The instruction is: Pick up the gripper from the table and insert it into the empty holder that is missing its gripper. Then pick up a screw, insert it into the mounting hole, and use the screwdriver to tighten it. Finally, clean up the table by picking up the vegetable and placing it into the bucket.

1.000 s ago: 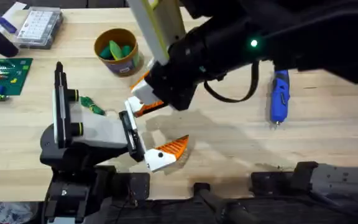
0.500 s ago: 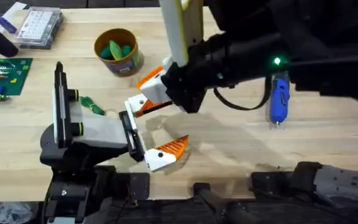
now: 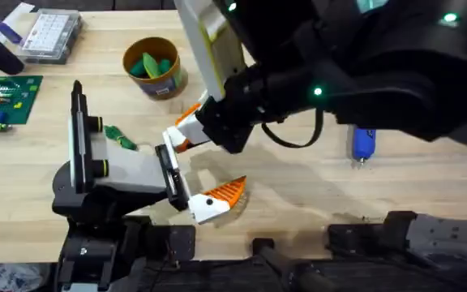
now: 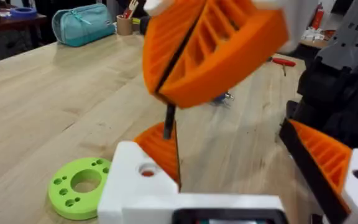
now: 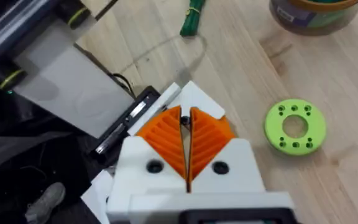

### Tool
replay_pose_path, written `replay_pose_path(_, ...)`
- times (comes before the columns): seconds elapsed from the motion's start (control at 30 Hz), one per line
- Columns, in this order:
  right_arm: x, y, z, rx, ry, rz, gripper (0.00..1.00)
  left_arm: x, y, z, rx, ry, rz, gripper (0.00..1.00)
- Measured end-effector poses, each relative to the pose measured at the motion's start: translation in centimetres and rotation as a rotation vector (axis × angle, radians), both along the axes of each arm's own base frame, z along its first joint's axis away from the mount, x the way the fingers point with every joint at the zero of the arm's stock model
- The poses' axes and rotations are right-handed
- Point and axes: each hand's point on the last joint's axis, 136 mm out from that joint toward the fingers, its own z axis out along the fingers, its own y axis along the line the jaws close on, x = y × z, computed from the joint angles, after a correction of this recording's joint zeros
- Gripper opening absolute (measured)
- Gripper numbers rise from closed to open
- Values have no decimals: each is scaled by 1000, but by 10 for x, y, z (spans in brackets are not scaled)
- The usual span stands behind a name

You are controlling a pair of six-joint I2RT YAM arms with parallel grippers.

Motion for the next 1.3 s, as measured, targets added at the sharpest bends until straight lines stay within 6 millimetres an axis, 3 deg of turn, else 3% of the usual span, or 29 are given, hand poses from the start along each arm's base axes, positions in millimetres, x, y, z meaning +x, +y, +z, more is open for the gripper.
replay_pose_path(0.53, 7, 11, -9, -3, -18, 16, 11, 0, 0, 0, 0, 0, 0, 986)
replay_pose_path(1.3, 7, 10, -23, -41, 9, 16, 11, 0, 0, 0, 0, 0, 0, 986)
